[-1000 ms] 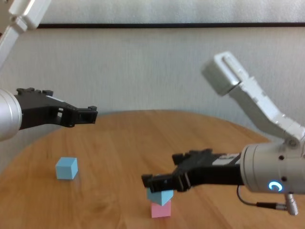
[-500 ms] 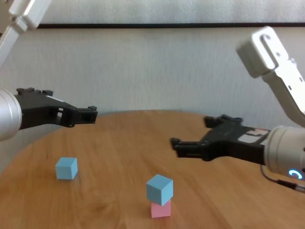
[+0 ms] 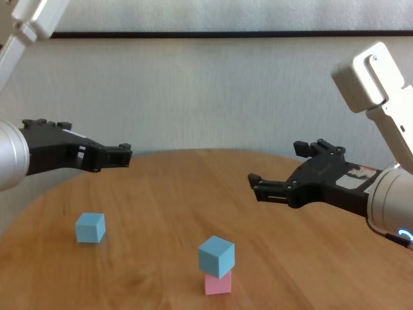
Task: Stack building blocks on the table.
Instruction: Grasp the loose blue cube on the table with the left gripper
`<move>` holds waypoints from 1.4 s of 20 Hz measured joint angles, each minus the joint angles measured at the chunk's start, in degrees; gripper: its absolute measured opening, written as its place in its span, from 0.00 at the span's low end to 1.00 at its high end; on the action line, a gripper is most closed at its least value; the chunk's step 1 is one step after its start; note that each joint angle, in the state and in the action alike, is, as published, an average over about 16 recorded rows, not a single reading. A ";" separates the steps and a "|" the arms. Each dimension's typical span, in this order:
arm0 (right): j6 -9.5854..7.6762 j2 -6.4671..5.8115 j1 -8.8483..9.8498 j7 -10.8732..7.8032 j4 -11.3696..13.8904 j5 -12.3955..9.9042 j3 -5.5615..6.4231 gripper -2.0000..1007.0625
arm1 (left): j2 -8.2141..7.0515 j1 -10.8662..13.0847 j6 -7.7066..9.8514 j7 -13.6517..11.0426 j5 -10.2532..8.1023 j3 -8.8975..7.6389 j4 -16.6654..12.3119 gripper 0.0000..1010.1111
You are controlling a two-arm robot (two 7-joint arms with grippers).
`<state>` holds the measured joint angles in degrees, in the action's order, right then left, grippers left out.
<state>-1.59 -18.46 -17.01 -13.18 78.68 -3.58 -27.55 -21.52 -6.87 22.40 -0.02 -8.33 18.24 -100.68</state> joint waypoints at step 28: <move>-0.69 0.06 -0.07 -0.24 0.11 -0.45 -0.09 1.00 | 9.31 -0.80 10.06 3.74 -0.43 -3.11 3.91 0.99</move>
<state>-2.28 -18.40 -17.08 -13.42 78.79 -4.04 -27.63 -12.21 -7.67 32.46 3.73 -8.76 15.13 -96.77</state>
